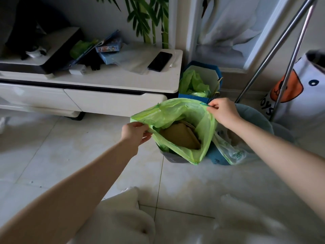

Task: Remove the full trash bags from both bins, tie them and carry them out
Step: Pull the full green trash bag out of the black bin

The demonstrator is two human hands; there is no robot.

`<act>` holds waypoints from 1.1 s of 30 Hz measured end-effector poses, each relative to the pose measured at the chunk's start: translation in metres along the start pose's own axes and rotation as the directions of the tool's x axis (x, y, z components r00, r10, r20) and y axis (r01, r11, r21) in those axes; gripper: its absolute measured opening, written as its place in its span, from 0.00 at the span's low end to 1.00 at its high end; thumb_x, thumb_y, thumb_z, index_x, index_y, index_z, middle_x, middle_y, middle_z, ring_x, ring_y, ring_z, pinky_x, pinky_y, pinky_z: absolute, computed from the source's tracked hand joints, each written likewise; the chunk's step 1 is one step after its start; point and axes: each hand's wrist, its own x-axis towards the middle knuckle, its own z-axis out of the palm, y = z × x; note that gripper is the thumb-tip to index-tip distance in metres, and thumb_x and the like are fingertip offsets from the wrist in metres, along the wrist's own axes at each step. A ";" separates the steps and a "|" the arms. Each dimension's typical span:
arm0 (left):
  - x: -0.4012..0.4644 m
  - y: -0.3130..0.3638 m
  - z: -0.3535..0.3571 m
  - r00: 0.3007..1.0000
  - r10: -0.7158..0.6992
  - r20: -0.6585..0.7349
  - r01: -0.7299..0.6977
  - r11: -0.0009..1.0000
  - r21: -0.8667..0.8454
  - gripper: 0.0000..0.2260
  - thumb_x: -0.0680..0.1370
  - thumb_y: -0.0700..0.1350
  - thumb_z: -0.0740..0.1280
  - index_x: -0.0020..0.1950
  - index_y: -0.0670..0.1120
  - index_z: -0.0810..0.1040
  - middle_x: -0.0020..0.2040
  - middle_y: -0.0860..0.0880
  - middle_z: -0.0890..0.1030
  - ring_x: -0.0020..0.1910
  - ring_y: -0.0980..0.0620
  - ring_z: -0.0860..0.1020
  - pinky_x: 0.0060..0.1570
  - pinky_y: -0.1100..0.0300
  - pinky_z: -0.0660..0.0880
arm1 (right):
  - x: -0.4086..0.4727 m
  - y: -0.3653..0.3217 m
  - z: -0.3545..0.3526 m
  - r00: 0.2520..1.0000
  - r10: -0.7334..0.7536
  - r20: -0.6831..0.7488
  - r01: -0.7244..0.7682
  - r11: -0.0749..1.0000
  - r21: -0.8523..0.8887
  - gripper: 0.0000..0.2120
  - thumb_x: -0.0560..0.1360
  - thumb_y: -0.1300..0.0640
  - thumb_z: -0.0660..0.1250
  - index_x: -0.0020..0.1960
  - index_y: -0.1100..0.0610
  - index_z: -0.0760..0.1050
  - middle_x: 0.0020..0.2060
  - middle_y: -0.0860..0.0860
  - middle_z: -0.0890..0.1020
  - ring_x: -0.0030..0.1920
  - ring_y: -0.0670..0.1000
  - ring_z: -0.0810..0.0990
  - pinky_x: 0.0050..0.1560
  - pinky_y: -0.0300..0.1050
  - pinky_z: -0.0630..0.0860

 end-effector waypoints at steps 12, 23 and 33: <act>-0.028 0.091 0.040 0.971 0.230 0.060 -0.226 0.972 -0.068 0.07 0.77 0.34 0.65 0.41 0.42 0.75 0.37 0.44 0.78 0.32 0.51 0.78 0.41 0.59 0.81 | 0.019 -0.060 -0.071 0.981 0.019 -0.196 -0.005 0.998 0.070 0.10 0.73 0.59 0.67 0.51 0.62 0.81 0.49 0.58 0.84 0.52 0.57 0.81 0.51 0.42 0.71; -0.091 0.133 0.019 0.919 0.391 0.054 -0.386 0.919 -0.087 0.06 0.77 0.36 0.66 0.41 0.42 0.76 0.36 0.44 0.78 0.32 0.51 0.78 0.44 0.57 0.81 | -0.028 -0.118 -0.113 0.936 -0.135 -0.324 0.172 0.981 0.087 0.09 0.75 0.59 0.66 0.51 0.62 0.80 0.48 0.58 0.83 0.46 0.51 0.78 0.44 0.36 0.67; -0.158 0.128 -0.010 0.853 0.518 0.060 -0.513 0.855 -0.081 0.04 0.75 0.37 0.67 0.41 0.42 0.78 0.33 0.45 0.78 0.30 0.52 0.78 0.39 0.60 0.80 | -0.095 -0.140 -0.140 0.887 -0.185 -0.424 0.262 0.956 0.130 0.09 0.76 0.59 0.65 0.51 0.62 0.79 0.43 0.53 0.81 0.42 0.48 0.74 0.37 0.33 0.62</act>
